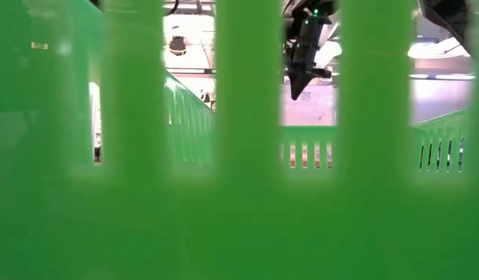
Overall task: Stack baskets on shelf by color
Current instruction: Stack the transparent bin into the transparent bin on the shelf
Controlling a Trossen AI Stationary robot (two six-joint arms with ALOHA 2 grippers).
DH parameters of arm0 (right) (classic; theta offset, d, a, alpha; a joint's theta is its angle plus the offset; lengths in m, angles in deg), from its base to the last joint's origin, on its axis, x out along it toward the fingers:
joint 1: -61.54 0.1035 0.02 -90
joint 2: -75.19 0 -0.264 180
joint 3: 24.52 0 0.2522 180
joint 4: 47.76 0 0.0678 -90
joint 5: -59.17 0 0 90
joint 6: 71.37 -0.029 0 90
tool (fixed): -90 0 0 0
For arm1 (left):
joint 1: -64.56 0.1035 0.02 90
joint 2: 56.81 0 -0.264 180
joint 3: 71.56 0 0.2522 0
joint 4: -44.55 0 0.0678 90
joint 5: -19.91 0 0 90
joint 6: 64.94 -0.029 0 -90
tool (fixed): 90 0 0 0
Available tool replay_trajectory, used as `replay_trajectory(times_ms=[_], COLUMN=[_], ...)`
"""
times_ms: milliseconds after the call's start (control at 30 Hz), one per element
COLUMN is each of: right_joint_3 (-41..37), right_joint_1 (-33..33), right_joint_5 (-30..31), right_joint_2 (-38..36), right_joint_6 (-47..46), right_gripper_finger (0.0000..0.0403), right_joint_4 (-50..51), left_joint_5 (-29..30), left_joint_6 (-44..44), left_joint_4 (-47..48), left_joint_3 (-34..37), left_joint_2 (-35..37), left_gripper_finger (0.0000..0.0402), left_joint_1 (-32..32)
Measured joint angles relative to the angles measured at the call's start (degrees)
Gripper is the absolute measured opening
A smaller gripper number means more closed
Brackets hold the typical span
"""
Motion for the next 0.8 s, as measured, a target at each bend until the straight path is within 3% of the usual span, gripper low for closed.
replay_trajectory(times_ms=[200, 800], right_joint_3=[0.3, 0.1], right_joint_1=[1.8, -0.8], right_joint_5=[1.2, 0.0], right_joint_2=[-4.3, 1.1], right_joint_6=[-0.2, 0.1], right_gripper_finger=[0.0002, 0.0001], right_joint_4=[-2.4, -3.2], left_joint_5=[0.0, -0.4], left_joint_6=[0.4, 0.8], left_joint_4=[-0.1, -0.1], left_joint_3=[0.0, 0.0], left_joint_2=[0.0, 0.0], left_gripper_finger=[0.0000, 0.0000], left_joint_1=[0.6, 0.8])
